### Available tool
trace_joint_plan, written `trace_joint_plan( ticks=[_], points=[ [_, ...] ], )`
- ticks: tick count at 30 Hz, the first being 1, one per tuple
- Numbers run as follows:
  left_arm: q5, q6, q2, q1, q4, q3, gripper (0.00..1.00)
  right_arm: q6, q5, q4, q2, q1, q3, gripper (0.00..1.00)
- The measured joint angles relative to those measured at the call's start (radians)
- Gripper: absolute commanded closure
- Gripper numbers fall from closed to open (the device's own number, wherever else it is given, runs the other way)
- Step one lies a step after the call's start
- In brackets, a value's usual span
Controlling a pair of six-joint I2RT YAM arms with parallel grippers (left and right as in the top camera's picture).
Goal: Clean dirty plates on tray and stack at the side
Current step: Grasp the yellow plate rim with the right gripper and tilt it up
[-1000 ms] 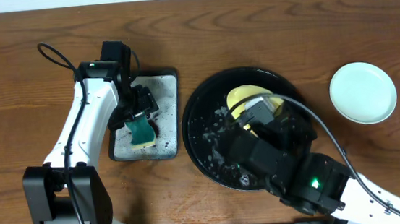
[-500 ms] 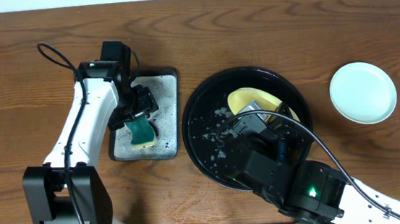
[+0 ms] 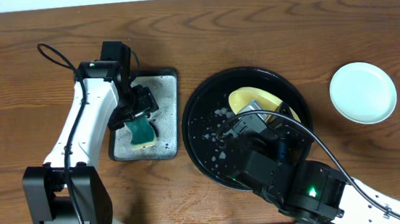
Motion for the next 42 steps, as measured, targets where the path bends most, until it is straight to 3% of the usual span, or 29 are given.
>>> trace_joint_plan(
  ticks=[42],
  points=[
    [0.0, 0.0, 0.0, 0.0, 0.0, 0.0, 0.17, 0.0, 0.015, 0.0, 0.0, 0.0, 0.0, 0.99]
  ],
)
